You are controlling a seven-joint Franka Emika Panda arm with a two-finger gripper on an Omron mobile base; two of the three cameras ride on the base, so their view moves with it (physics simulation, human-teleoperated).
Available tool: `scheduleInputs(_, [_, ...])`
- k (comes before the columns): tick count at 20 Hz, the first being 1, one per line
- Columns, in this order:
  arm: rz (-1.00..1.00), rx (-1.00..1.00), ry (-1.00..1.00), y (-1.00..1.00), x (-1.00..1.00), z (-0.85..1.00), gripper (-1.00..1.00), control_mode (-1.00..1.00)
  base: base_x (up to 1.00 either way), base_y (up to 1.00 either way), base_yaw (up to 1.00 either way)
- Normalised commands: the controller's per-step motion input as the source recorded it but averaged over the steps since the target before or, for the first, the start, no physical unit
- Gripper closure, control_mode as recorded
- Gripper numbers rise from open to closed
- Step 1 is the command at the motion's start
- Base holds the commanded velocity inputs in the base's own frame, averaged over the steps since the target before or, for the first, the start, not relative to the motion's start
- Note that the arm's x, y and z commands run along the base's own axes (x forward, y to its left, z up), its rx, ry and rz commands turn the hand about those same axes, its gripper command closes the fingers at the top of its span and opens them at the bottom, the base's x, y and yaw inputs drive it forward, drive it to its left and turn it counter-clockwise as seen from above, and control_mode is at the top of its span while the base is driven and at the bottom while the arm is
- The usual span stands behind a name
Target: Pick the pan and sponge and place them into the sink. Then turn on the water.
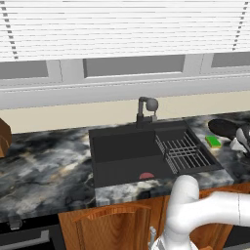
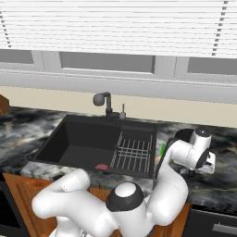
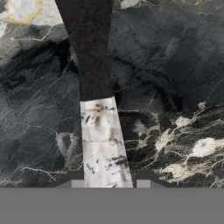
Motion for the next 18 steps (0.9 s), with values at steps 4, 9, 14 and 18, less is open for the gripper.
scheduleInputs(4, [0.00,0.00,0.01,0.04,0.06,-0.32,1.00,-1.00,0.00,0.00,0.00])
scheduleInputs(9, [-0.02,0.00,-0.01,0.16,0.00,-0.06,1.00,-1.00,0.00,0.00,0.00])
scheduleInputs(14, [-0.01,0.00,-0.03,0.13,-0.09,0.18,1.00,-1.00,0.00,0.00,0.00])
scheduleInputs(18, [-0.01,0.00,0.00,0.16,-0.14,0.53,1.00,-1.00,0.00,0.00,0.00])
